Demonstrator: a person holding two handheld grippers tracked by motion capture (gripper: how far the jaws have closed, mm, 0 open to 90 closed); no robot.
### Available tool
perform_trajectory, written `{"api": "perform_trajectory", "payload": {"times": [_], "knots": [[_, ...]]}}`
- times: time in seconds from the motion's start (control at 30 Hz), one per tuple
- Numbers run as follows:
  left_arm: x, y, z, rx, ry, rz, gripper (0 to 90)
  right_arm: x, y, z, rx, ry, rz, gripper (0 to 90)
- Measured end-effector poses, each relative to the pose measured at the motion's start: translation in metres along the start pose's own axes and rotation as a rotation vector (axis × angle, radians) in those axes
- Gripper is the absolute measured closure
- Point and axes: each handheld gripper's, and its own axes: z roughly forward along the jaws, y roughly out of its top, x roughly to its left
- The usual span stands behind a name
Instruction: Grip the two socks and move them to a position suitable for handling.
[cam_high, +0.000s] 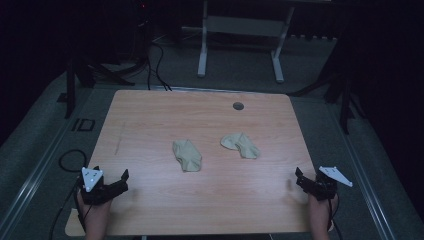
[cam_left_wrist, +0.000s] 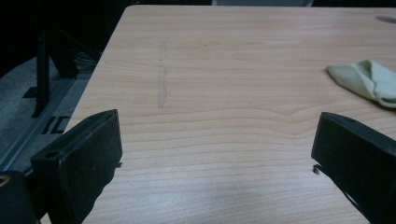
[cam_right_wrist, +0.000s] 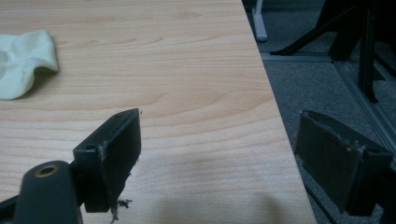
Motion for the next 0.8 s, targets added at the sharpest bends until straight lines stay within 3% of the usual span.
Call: {"api": "perform_trajectory", "payload": {"times": [0.17, 0.43, 0.53, 0.73, 0.8], "knots": [[0.0, 0.001, 0.0, 0.003, -0.005, 0.0, 1.7, -0.002, 0.0, 0.001, 0.023, -0.008, 0.013, 14.0], [-0.001, 0.001, 0.0, 0.006, -0.018, 0.0, 1.7, -0.003, 0.007, 0.006, 0.095, 0.031, 0.04, 14.0], [-0.002, 0.001, 0.001, 0.007, -0.022, 0.003, 1.7, -0.001, 0.01, 0.01, 0.126, 0.033, 0.023, 14.0], [-0.002, 0.001, 0.0, 0.004, -0.024, 0.003, 1.7, 0.008, 0.018, 0.017, 0.157, 0.085, 0.029, 14.0], [-0.003, 0.0, 0.0, 0.005, -0.029, 0.004, 1.6, 0.015, 0.022, 0.022, 0.182, 0.117, 0.007, 14.1]]}}
